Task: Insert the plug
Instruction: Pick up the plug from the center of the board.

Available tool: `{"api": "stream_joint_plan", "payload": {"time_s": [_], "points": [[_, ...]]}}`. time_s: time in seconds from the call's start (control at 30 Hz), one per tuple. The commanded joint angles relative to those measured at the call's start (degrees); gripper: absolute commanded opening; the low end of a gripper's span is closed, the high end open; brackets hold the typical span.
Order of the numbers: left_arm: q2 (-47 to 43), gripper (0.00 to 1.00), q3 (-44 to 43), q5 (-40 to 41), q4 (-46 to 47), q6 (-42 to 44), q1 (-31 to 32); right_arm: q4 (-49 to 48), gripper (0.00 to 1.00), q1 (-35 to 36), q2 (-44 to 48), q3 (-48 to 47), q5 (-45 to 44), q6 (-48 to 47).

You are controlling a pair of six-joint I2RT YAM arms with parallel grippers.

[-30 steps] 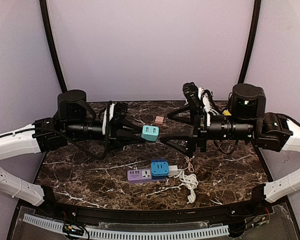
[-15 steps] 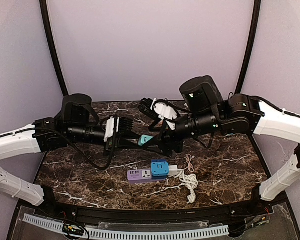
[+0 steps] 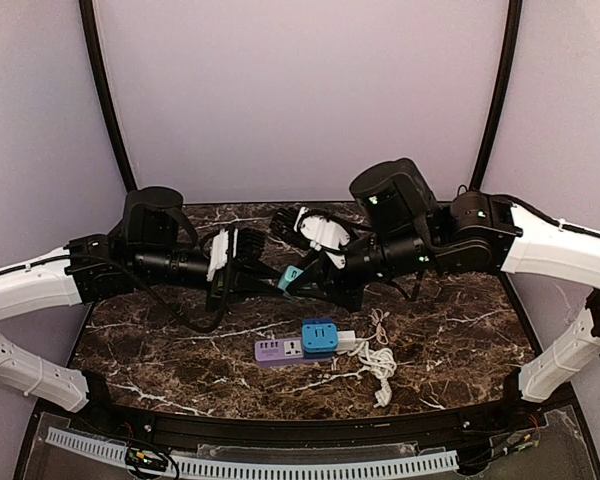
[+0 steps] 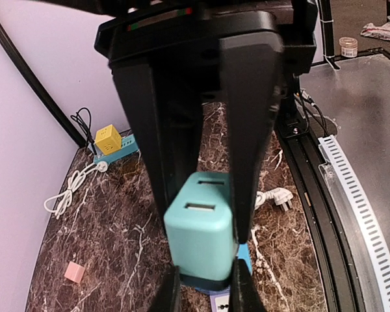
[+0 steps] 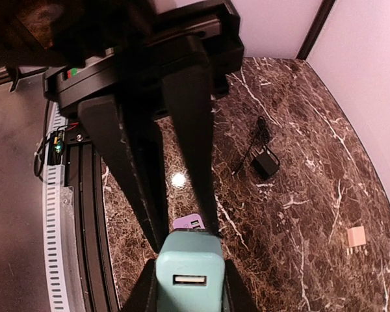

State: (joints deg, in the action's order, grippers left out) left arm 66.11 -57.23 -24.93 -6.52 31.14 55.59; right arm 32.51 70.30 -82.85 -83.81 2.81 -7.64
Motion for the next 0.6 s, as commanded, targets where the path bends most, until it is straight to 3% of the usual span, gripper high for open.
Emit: {"api": "stream_joint_plan", "payload": {"time_s": [0.0, 0.1, 0.13, 0.2, 0.27, 0.4, 0.5, 0.57], "points": [[-0.35, 0.01, -0.33, -2.95, 0.38, -1.08, 0.32, -4.48, 0.00, 0.06, 0.50, 0.66, -2.60, 1.82], [-0.52, 0.03, 0.60, -0.55, 1.28, -2.55, 0.31, -7.35, 0.00, -0.06, 2.96, 3.22, -3.90, 4.94], [-0.49, 0.22, 1.00, -0.03, 1.44, -3.49, 0.26, -7.46, 0.00, -0.12, 3.68, 3.82, -5.52, 7.05], [-0.39, 0.47, 1.48, 0.43, 0.94, -3.32, 0.16, -7.16, 0.00, -0.65, 5.61, 5.60, -9.83, 13.16], [0.40, 0.59, 1.62, -0.50, -1.65, -1.21, -0.61, -6.88, 0.00, -1.95, 8.52, 8.93, -11.97, 19.21], [7.83, 0.73, 0.38, 2.44, -11.43, -0.55, -5.31, -6.95, 0.00, -4.34, 14.96, 16.96, -15.59, 27.30], [15.81, 0.77, -0.34, 7.71, -18.39, -3.91, -7.17, -6.94, 0.00, -4.99, 19.39, 21.45, -18.37, 30.29], [19.69, 0.91, -0.46, 7.42, -21.11, -5.53, -7.33, -7.39, 0.00, -5.20, 22.40, 24.38, -19.97, 31.81]]}}
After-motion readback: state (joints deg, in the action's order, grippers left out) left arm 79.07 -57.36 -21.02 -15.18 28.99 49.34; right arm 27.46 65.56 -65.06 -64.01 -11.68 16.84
